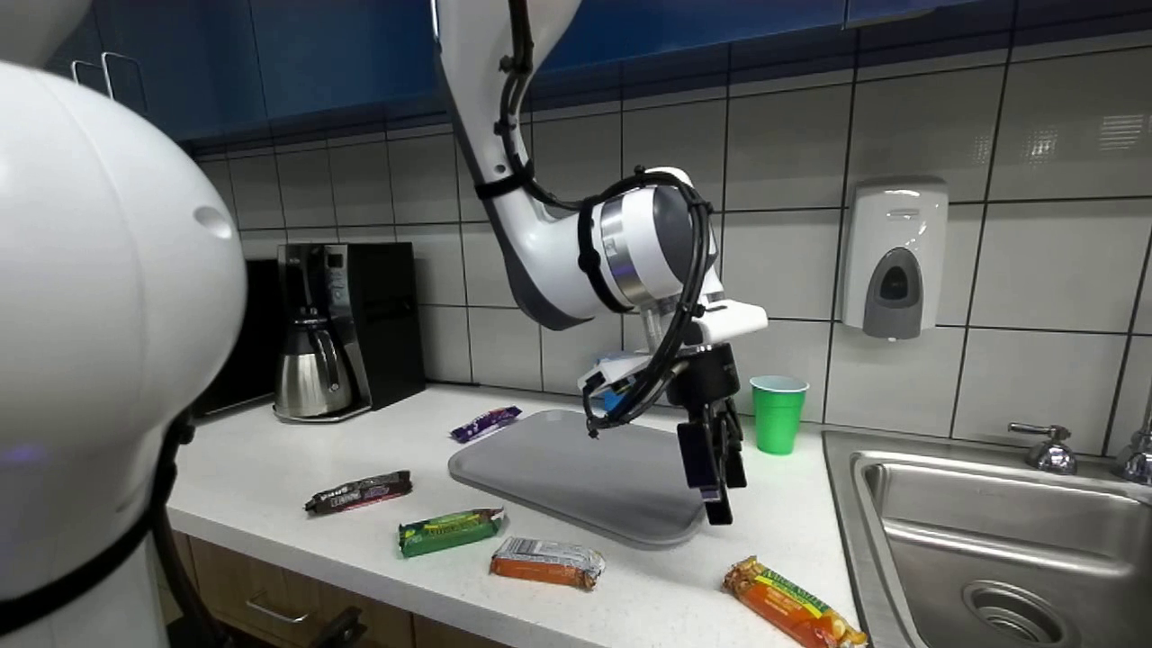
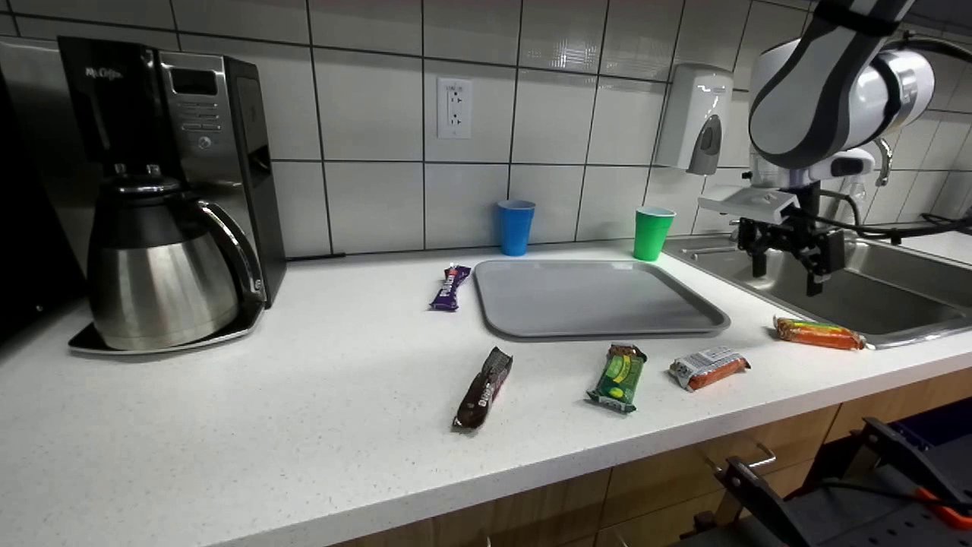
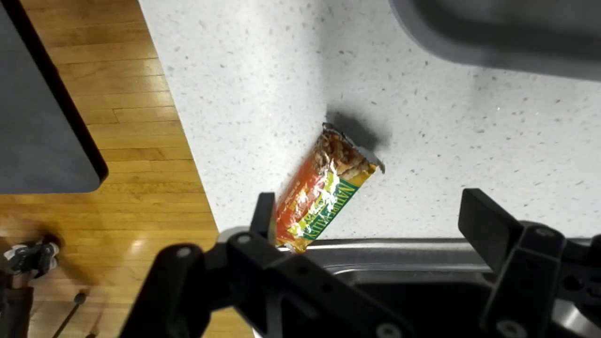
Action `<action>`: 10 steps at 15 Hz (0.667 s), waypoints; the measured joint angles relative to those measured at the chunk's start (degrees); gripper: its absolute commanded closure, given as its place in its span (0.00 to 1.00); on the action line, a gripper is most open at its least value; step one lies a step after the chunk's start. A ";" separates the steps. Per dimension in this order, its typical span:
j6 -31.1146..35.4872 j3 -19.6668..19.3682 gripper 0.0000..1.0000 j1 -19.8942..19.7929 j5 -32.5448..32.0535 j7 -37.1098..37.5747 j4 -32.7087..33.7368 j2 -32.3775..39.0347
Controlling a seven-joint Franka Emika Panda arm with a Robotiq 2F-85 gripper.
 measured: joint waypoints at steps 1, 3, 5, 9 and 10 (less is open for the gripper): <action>-0.79 1.09 0.00 -0.05 -1.13 0.02 -0.49 -1.52; -2.55 4.22 0.00 -0.48 -2.95 0.02 -1.59 -4.72; -4.25 8.16 0.00 -1.33 -3.56 0.01 -2.85 -7.83; -7.14 16.40 0.00 -3.35 -3.17 -0.10 -5.70 -13.46; -7.63 18.13 0.00 -3.74 -2.77 -0.25 -6.39 -14.65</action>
